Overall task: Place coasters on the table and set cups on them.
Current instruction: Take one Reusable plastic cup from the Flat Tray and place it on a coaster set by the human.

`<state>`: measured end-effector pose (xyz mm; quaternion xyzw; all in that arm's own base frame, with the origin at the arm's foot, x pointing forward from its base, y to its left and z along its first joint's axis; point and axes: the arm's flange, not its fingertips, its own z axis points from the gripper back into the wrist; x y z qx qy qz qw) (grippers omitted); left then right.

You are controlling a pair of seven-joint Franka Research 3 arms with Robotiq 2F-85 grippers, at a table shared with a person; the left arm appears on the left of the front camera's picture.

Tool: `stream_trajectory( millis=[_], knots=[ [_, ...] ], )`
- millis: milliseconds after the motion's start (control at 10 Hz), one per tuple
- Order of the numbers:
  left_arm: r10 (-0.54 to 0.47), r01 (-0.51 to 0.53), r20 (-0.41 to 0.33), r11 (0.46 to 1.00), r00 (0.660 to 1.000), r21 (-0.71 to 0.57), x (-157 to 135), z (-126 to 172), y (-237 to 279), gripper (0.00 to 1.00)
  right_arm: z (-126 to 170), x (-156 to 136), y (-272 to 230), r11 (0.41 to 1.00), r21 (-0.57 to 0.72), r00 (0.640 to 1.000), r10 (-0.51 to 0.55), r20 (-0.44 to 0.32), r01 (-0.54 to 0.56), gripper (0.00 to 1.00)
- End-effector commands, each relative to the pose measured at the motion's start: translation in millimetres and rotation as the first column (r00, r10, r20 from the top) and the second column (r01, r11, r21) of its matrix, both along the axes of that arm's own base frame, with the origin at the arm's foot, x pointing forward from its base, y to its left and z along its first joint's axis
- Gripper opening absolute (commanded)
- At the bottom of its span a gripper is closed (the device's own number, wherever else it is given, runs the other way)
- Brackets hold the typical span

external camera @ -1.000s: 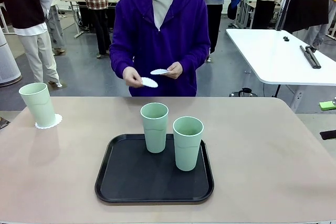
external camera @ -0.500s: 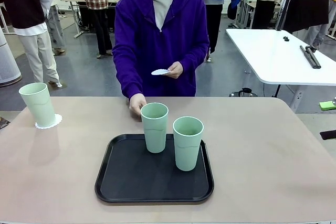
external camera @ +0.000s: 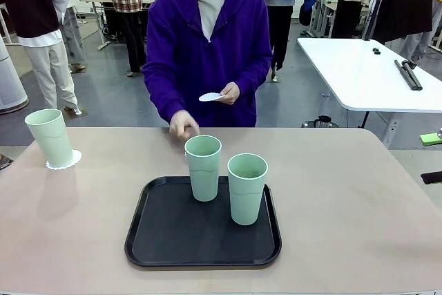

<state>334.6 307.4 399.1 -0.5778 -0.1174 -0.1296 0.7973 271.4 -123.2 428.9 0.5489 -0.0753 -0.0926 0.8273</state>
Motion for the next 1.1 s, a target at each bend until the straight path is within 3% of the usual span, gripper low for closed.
stream_trajectory(
  millis=[0,1000],
  knots=[
    [0.008,-0.008,0.006,1.000,1.000,0.001,-0.3,4.2,-0.1,1.00,1.5,1.8,0.5,1.000,0.018,1.000,-0.003,0.005,0.003,1.00],
    [0.008,-0.008,0.006,1.000,1.000,0.001,-0.3,4.2,-0.1,1.00,1.5,1.8,0.5,1.000,0.018,1.000,-0.003,0.005,0.003,1.00]
  ],
)
